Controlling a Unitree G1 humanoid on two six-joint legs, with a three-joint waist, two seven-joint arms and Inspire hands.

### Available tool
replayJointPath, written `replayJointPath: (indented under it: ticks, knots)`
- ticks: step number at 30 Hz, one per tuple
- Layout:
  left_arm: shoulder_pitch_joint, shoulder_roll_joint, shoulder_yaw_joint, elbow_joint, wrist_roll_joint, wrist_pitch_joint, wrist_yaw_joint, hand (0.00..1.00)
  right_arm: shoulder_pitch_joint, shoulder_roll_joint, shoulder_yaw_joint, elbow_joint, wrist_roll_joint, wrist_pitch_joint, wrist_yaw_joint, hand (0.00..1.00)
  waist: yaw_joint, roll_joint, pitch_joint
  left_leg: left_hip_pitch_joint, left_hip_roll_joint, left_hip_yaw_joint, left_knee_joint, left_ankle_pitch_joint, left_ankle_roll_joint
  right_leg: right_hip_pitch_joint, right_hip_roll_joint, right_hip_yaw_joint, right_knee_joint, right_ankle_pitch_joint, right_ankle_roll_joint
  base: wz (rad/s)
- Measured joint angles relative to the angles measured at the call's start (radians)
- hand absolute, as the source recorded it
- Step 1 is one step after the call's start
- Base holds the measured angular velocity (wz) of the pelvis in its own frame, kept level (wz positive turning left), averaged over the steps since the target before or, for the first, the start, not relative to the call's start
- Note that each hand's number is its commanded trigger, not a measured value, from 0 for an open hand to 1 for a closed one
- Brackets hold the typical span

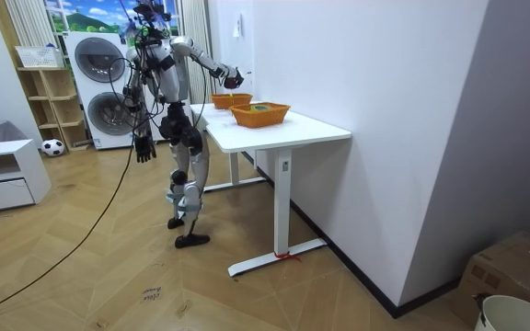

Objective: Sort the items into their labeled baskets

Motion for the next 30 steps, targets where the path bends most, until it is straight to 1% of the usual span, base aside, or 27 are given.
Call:
replayJointPath:
  ticks: [1, 2, 3, 5, 6, 7, 8, 11, 16, 26, 30]
  knots:
    - [0.000, 0.000, 0.000, 0.000, 0.000, 0.000, 0.000, 0.00, 0.004, 0.000, 0.000, 0.000, -0.001, 0.000, 0.000, 0.88, 0.001, 0.000, 0.0000, 0.000, 0.000, 0.000, 0.000, 0.000, 0.000, 0.000, 0.000, -0.001, 0.000, 0.000, 0.000, 0.00]
    - [0.002, 0.000, 0.000, 0.000, 0.000, 0.000, 0.000, 0.00, 0.010, 0.000, 0.002, 0.000, -0.004, 0.000, 0.000, 0.80, 0.002, -0.001, 0.0002, -0.001, 0.000, 0.000, 0.000, 0.000, 0.000, -0.001, 0.000, -0.001, 0.000, 0.000, 0.000, 0.00]
    - [0.002, 0.000, 0.000, 0.000, 0.000, 0.000, 0.000, 0.00, 0.013, 0.000, 0.004, 0.000, -0.004, 0.000, 0.001, 0.77, 0.002, -0.001, 0.0002, -0.001, 0.000, 0.000, 0.000, 0.000, 0.000, -0.001, 0.000, -0.001, 0.000, 0.000, 0.000, 0.00]
    - [0.002, 0.000, 0.000, 0.000, 0.000, 0.000, 0.001, 0.00, 0.029, 0.000, 0.009, 0.000, -0.009, 0.000, 0.001, 0.51, 0.007, -0.001, 0.0003, -0.002, 0.000, 0.000, 0.001, 0.000, 0.000, -0.001, 0.000, -0.001, 0.000, 0.000, 0.000, 0.00]
    - [0.001, 0.000, 0.000, 0.000, 0.000, 0.000, 0.002, 0.00, 0.032, 0.000, 0.010, 0.000, -0.014, 0.000, 0.001, 0.19, 0.008, -0.001, 0.0004, -0.002, 0.000, 0.000, 0.001, 0.000, 0.000, -0.001, 0.000, -0.001, 0.000, 0.000, 0.000, 0.00]
    - [0.001, 0.000, 0.000, 0.000, 0.000, 0.000, 0.002, 0.00, 0.035, 0.000, 0.012, 0.000, -0.025, 0.000, 0.001, 0.12, 0.009, -0.001, 0.0007, -0.002, 0.000, 0.000, 0.001, 0.000, 0.000, -0.002, 0.000, -0.001, 0.000, 0.000, 0.000, 0.00]
    - [0.001, 0.000, 0.000, 0.000, 0.000, 0.000, 0.004, 0.00, 0.035, 0.000, 0.016, 0.001, -0.034, 0.000, 0.001, 0.00, 0.011, 0.000, 0.0010, -0.002, 0.000, 0.002, 0.000, 0.000, 0.000, -0.002, 0.000, 0.001, 0.000, 0.000, 0.000, 0.00]
    - [-0.003, 0.001, -0.001, 0.000, 0.000, 0.000, 0.006, 0.00, 0.035, 0.000, 0.034, 0.009, -0.040, 0.000, 0.001, 0.00, 0.012, -0.001, 0.0008, -0.002, 0.000, 0.002, 0.000, 0.000, 0.000, -0.003, 0.000, 0.008, 0.000, 0.000, 0.000, 0.00]
    - [-0.006, 0.002, -0.001, 0.000, 0.000, 0.000, 0.008, 0.00, 0.035, 0.000, 0.035, 0.019, -0.043, 0.000, 0.000, 0.00, 0.017, -0.001, 0.0007, -0.002, 0.000, 0.001, -0.002, 0.000, 0.000, -0.003, 0.000, 0.008, -0.001, 0.000, 0.000, 0.00]
    - [-0.007, 0.002, -0.001, -0.001, 0.000, 0.007, 0.003, 0.00, 0.035, 0.000, 0.033, 0.037, -0.044, 0.000, -0.001, 0.00, 0.000, -0.005, -0.0025, 0.001, 0.000, 0.004, -0.003, 0.000, 0.000, 0.000, 0.001, 0.010, -0.001, 0.000, 0.000, 0.00]
    - [-0.007, 0.003, -0.001, -0.001, 0.000, 0.007, 0.003, 0.00, 0.035, 0.000, 0.033, 0.037, -0.044, 0.000, -0.002, 0.00, -0.007, -0.005, -0.0024, 0.002, 0.001, 0.006, -0.003, 0.000, 0.000, 0.000, 0.001, 0.010, -0.001, 0.000, 0.000, -0.02]
